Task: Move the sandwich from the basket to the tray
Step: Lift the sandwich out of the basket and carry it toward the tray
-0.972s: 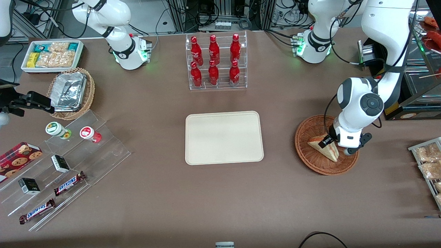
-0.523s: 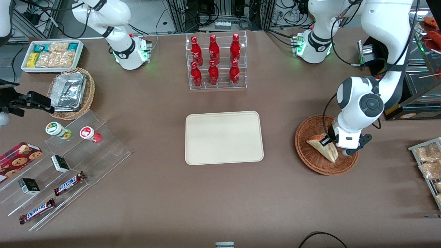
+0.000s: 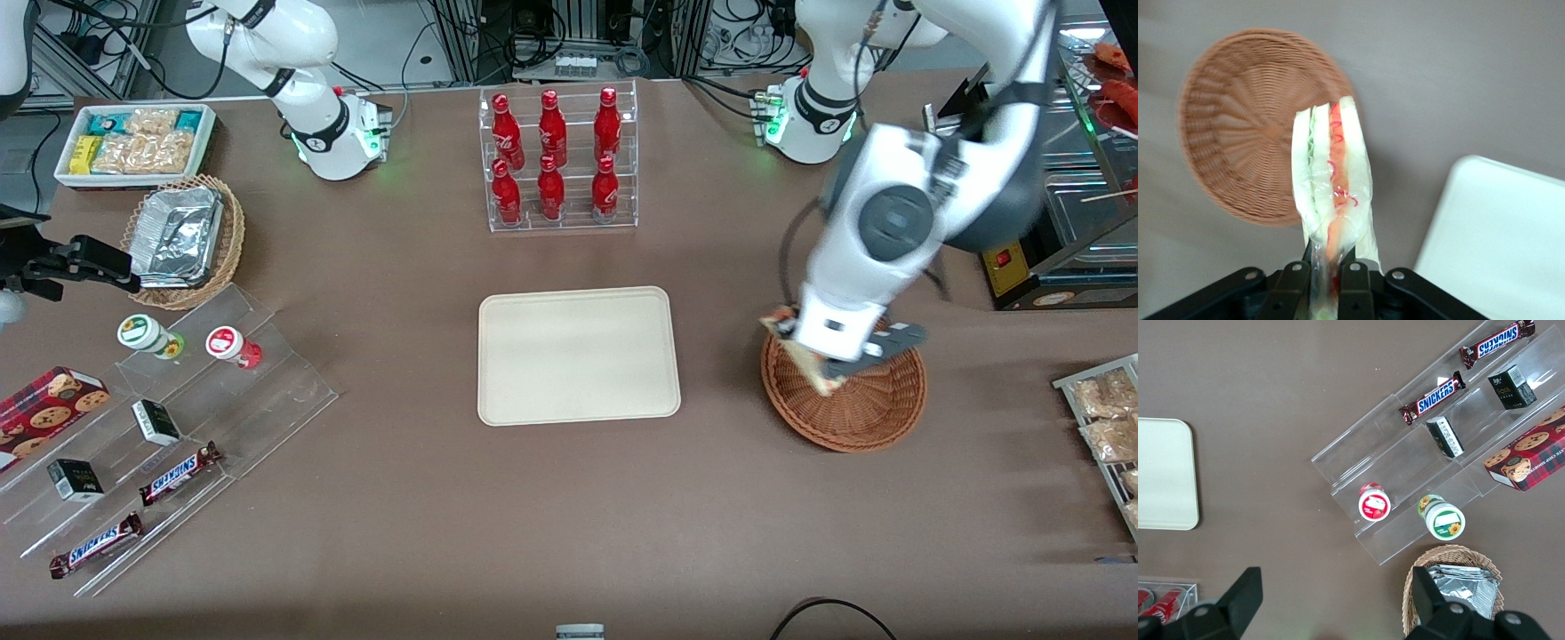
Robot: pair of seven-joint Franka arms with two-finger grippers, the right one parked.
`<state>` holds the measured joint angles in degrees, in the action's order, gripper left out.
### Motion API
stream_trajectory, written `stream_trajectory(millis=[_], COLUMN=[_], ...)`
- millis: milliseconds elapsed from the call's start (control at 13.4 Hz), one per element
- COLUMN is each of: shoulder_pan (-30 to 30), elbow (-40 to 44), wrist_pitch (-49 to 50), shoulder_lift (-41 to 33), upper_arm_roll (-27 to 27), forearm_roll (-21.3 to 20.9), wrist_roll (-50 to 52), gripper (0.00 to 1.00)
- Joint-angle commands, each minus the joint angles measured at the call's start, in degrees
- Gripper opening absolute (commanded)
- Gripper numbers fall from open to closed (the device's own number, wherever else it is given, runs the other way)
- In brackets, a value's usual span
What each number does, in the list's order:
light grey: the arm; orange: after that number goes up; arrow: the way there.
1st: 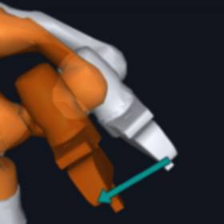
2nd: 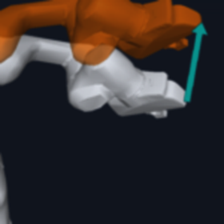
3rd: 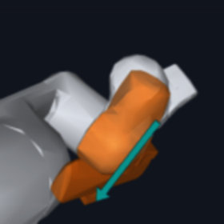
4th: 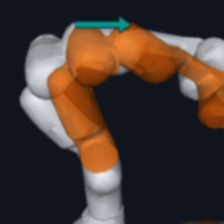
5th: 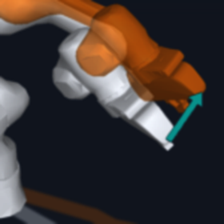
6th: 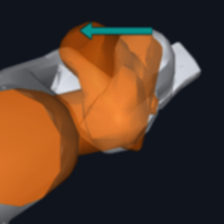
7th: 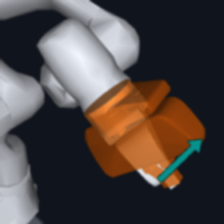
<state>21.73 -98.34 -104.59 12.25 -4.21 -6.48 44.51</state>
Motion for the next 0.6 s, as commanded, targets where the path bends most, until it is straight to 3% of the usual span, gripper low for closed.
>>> stream_trajectory(millis=[0,299,523], shoulder_pan=[6.3,14.3,18.8], elbow=[7.6,18.8,21.4], wrist_pitch=[1.8,1.5,0.0], shoulder_lift=[5.8,17.1,22.7], upper_arm_roll=[0.3,-0.2,-0.2], forearm_roll=[0.0,0.9,0.9], wrist_roll=[0.6,2.7,2.1], gripper=[0.0,0.0,0.0])
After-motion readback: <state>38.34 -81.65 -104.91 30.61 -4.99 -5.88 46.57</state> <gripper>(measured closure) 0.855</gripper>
